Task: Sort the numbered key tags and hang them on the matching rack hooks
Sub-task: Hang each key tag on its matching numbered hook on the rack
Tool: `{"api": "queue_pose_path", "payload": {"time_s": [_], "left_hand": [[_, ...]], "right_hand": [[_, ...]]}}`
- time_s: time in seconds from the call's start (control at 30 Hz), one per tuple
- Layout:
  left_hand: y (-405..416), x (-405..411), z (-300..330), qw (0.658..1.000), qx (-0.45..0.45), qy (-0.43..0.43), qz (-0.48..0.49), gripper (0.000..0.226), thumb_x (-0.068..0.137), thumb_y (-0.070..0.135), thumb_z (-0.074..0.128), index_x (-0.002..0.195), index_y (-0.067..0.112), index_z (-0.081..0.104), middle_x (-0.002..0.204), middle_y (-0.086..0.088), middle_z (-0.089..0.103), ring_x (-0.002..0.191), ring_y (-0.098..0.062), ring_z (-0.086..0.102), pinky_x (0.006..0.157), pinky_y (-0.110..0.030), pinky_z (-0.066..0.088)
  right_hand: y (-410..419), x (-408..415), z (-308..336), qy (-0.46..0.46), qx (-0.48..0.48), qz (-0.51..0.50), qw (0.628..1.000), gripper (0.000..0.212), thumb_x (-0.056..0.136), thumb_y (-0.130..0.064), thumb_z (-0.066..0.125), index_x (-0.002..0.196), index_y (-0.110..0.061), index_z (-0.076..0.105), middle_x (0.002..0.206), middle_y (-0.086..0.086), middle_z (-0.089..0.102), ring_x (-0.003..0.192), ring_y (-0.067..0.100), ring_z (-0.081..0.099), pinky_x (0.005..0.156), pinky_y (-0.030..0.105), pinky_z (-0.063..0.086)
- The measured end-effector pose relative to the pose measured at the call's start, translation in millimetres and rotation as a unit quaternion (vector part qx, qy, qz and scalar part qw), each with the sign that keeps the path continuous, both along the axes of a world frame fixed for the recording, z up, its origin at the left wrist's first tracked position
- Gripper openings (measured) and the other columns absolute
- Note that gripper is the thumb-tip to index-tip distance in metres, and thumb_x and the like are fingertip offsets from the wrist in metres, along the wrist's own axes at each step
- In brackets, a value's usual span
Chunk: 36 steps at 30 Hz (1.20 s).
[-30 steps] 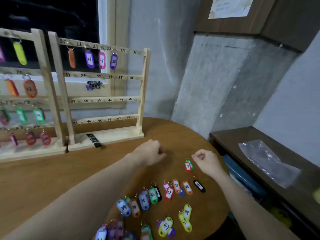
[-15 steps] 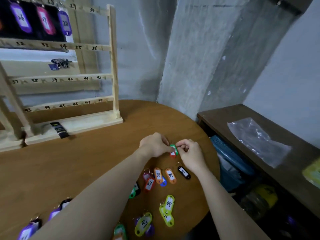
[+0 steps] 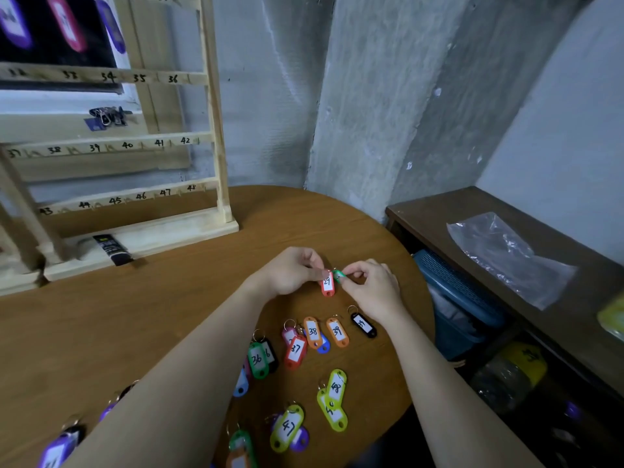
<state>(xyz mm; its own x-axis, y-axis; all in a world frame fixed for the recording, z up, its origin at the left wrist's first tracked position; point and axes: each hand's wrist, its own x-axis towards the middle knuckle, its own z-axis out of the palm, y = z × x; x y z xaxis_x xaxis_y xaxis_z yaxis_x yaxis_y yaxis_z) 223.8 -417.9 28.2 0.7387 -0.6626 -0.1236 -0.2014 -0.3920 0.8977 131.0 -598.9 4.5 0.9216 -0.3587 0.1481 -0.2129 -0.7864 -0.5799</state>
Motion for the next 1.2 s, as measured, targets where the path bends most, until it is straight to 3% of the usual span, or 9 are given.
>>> {"api": "queue_pose_path", "payload": {"time_s": [0.23,0.37,0.43,0.67,0.93,1.2], "left_hand": [[-3.1,-1.7,0.0,1.000,0.009,0.001,-0.010,0.006,0.092,0.013,0.071,0.096,0.017,0.072,0.099,0.002,0.074,0.097,-0.010,0.067,0.082,-0.021,0.044],[-2.2,-1.3,-1.7,1.000,0.004,-0.006,-0.018,0.012,0.094,0.009,0.068,0.098,0.019,0.072,0.093,0.003,0.073,0.098,-0.013,0.068,0.082,-0.019,0.044],[-2.2,-1.5,-3.2,1.000,-0.004,-0.011,-0.017,0.014,0.094,0.008,0.067,0.099,0.020,0.072,0.095,0.002,0.073,0.100,-0.015,0.068,0.082,-0.017,0.043],[-3.6,-2.5,-3.7,1.000,-0.022,0.001,0.001,0.011,0.091,0.013,0.072,0.095,0.023,0.075,0.101,0.005,0.075,0.101,-0.009,0.066,0.086,-0.020,0.042],[-3.5,-7.1,-1.4,0.999,-0.025,0.006,0.021,0.014,0.099,0.023,0.062,0.099,0.025,0.075,0.107,0.006,0.073,0.103,-0.008,0.062,0.083,-0.018,0.040],[-5.7,-6.2,-5.4,0.998,-0.030,-0.019,0.046,0.012,0.098,0.019,0.064,0.100,0.018,0.076,0.103,0.006,0.073,0.102,-0.007,0.063,0.080,-0.015,0.039]], "right_hand": [[0.1,-1.0,2.3,0.011,0.013,0.000,1.000,0.020,0.097,-0.023,0.061,0.093,-0.042,0.066,0.110,-0.018,0.057,0.108,0.007,0.045,0.106,0.040,0.037],[0.2,-2.0,1.8,0.006,0.014,0.010,1.000,0.005,0.094,-0.039,0.065,0.098,-0.040,0.067,0.110,-0.019,0.058,0.109,0.007,0.046,0.102,0.038,0.038],[0.1,-1.8,0.6,0.003,0.000,0.011,1.000,0.014,0.090,-0.043,0.069,0.103,-0.037,0.066,0.107,-0.019,0.058,0.109,0.008,0.048,0.099,0.037,0.038],[1.7,2.1,-0.6,0.001,-0.013,-0.022,1.000,0.029,0.094,-0.041,0.066,0.121,-0.031,0.061,0.104,-0.018,0.055,0.108,0.007,0.048,0.098,0.034,0.040],[3.4,2.2,0.4,0.012,-0.026,-0.029,0.999,0.020,0.099,-0.029,0.061,0.118,-0.030,0.065,0.118,-0.011,0.057,0.113,0.009,0.049,0.104,0.035,0.041],[3.2,3.8,1.6,0.028,-0.029,-0.024,0.999,0.016,0.097,-0.029,0.061,0.112,-0.036,0.061,0.113,-0.016,0.051,0.115,0.009,0.048,0.108,0.038,0.038]]}}
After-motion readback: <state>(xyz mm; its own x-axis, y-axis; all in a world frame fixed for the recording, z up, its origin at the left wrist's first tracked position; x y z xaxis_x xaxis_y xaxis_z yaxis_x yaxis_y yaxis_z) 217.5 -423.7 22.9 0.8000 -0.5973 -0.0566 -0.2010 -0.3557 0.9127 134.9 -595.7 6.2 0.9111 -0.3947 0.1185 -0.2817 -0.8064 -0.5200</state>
